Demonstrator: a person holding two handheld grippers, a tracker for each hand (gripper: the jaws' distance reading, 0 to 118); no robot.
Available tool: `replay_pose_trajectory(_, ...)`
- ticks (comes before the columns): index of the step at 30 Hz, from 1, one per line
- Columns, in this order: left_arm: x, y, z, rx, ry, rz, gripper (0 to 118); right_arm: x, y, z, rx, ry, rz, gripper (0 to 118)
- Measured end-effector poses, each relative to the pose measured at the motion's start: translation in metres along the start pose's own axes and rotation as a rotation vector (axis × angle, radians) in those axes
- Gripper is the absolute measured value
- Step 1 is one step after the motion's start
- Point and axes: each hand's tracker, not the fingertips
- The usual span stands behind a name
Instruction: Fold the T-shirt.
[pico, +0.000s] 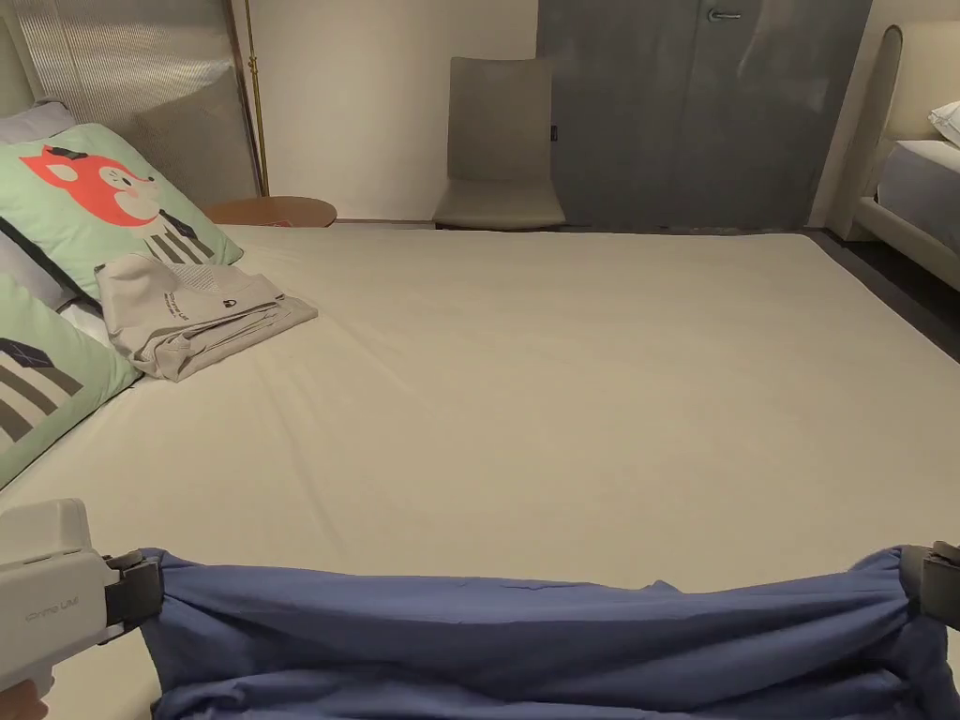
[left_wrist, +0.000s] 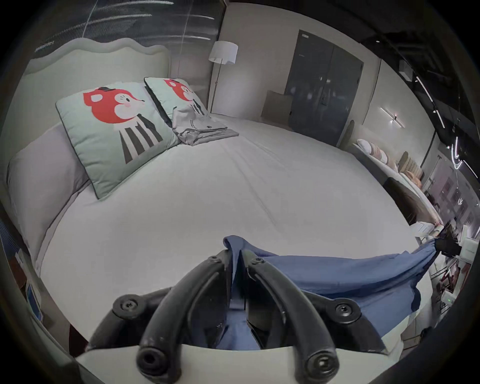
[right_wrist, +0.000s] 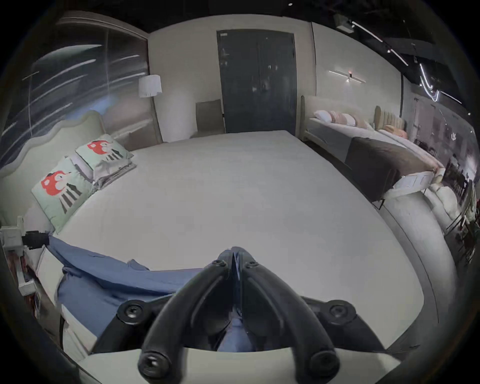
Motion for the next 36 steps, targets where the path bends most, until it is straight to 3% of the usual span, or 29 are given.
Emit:
replay_pose_trajectory(8, -0.016, -0.067, 0.034, -0.055, 0.018, -0.011, 4, 0.002, -0.072, 0.041, -0.083, -0.029, -0.005, 4)
replay_pose_trajectory(16, -0.034, -0.131, 0.026, -0.177, 0.06, -0.001, 4, 0.014, -0.139, 0.017, -0.235, -0.084, 0.007, 4)
replay_pose_trajectory(23, -0.036, -0.141, 0.02, -0.193, 0.073, 0.015, 4, 0.018, -0.163, 0.006, -0.269, -0.11, 0.025, 4)
replay_pose_trajectory(25, -0.033, -0.139, 0.024, -0.172, 0.076, 0.007, 14, 0.019, -0.162, 0.009, -0.251, -0.11, 0.021, 5)
replay_pose_trajectory(26, -0.031, -0.136, 0.028, -0.149, 0.096, -0.004, 31, 0.019, -0.161, 0.011, -0.24, -0.117, 0.016, 14)
replay_pose_trajectory(27, -0.03, -0.133, 0.032, -0.115, 0.115, -0.016, 50, 0.017, -0.16, 0.014, -0.216, -0.13, 0.015, 35)
replay_pose_trajectory(29, -0.024, -0.123, 0.044, -0.02, 0.098, -0.009, 93, 0.011, -0.151, 0.025, -0.097, -0.172, 0.071, 95)
replay_pose_trajectory(30, -0.02, -0.118, 0.049, 0.02, 0.087, -0.005, 103, 0.006, -0.145, 0.03, -0.036, -0.18, 0.086, 105)
replay_pose_trajectory(36, 0.032, -0.077, 0.091, 0.365, -0.049, -0.056, 106, -0.04, -0.097, 0.061, 0.342, -0.173, 0.063, 105)
